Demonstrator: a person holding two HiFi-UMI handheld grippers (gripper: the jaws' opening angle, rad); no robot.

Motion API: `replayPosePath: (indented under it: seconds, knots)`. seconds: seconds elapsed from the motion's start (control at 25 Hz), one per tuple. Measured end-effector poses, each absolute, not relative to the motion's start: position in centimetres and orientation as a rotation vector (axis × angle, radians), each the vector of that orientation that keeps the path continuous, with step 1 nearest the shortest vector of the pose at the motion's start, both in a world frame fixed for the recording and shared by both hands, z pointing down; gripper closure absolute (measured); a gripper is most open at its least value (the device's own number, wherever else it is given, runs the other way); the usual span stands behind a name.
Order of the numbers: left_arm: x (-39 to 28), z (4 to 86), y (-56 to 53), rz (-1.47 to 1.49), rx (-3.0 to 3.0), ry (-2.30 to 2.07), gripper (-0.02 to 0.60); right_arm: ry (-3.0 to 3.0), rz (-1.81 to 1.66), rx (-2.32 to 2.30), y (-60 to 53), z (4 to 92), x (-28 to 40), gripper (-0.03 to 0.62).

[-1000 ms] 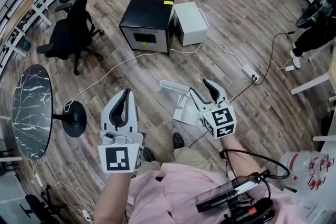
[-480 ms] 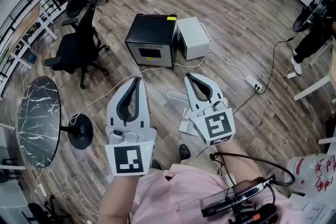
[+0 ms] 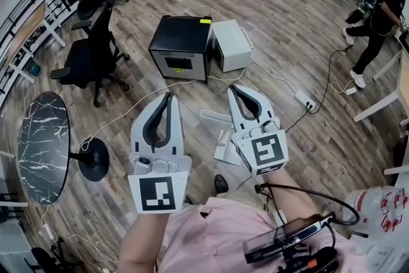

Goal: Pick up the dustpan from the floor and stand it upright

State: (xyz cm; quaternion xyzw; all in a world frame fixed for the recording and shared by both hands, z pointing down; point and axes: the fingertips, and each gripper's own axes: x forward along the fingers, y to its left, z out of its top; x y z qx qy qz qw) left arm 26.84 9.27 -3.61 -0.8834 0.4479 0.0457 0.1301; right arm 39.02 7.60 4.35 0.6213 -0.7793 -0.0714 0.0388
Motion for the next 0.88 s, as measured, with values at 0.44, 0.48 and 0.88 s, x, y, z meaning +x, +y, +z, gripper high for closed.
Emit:
replayPosePath:
  seconds: [0.44,0.48,0.88]
  knots:
    - [27.3,-3.9,9.4,0.127,-2.562,1.305,0.566,-2.386,-0.192,1.905,8.0,4.4,39.9,0.594]
    - [27.3,-4.0,9.4,0.130,-2.558,1.307,0.566,-2.388,-0.193,1.907,8.0,4.4,40.1,0.594]
    - [27.7,-3.8,9.2,0.126,-2.548,1.299,0.566,-2.379,-0.181,1.910,7.4,4.7,40.4,0.594]
